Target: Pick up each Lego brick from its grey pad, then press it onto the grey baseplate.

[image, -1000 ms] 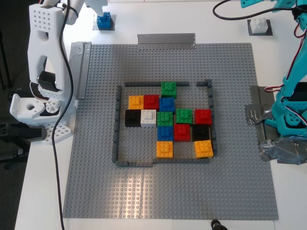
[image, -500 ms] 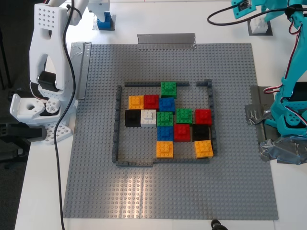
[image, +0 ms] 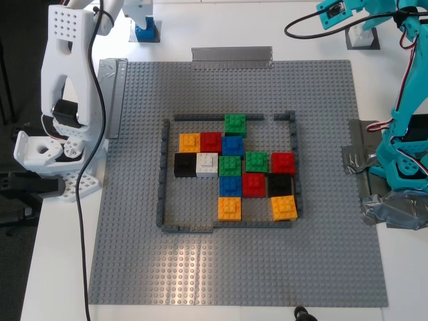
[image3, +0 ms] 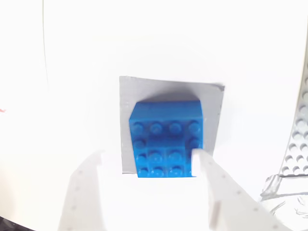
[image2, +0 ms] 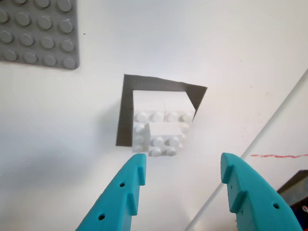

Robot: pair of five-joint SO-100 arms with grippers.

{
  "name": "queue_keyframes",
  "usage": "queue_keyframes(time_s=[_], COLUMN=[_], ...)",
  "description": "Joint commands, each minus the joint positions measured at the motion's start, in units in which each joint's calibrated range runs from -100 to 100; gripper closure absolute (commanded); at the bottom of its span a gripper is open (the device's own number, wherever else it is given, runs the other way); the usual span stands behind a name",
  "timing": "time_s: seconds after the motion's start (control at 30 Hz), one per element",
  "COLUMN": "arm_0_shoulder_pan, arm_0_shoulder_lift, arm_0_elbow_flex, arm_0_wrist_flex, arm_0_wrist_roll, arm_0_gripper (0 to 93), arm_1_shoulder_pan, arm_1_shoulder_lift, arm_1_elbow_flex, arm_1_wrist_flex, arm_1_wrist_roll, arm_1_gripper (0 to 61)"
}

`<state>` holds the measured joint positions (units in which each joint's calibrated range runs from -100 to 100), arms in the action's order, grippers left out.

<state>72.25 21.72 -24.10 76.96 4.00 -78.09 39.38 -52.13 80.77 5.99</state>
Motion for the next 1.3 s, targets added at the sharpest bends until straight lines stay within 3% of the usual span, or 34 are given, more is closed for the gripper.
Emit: queue_keyframes(time_s=[0.0, 0.17, 0.33, 0.7, 0.87, 1.27], arm_0_shoulder_pan=[0.5, 0.5, 0.5, 2.4, 2.5, 1.9], arm_0_shoulder_lift=[-0.5, -0.4, -0.4, 3.3, 3.3, 3.6], arm_0_elbow_flex=[-2.1, -2.2, -1.8, -2.7, -4.8, -4.5], arm_0_wrist_flex=[-0.3, -0.3, -0.3, -0.4, -0.4, -0.4], arm_0_wrist_roll=[0.3, 0.3, 0.9, 1.2, 1.2, 1.2], arm_0_gripper=[75.1, 75.1, 75.2, 75.2, 75.2, 75.2], arm_1_shoulder_pan=[-0.6, -0.7, -0.7, -0.5, 0.1, 2.6], arm_1_shoulder_lift=[-1.3, -1.0, -1.0, -0.7, -3.4, -15.6], arm_1_elbow_flex=[-3.7, -3.7, -3.9, -7.0, -8.3, -4.6], arm_1_wrist_flex=[-0.5, -0.8, -0.9, -0.1, 0.8, 7.1], arm_1_wrist_roll=[0.1, 0.3, 0.4, 0.1, -1.2, -5.7], arm_1_gripper=[39.4, 40.4, 50.9, 56.0, 61.0, 61.1])
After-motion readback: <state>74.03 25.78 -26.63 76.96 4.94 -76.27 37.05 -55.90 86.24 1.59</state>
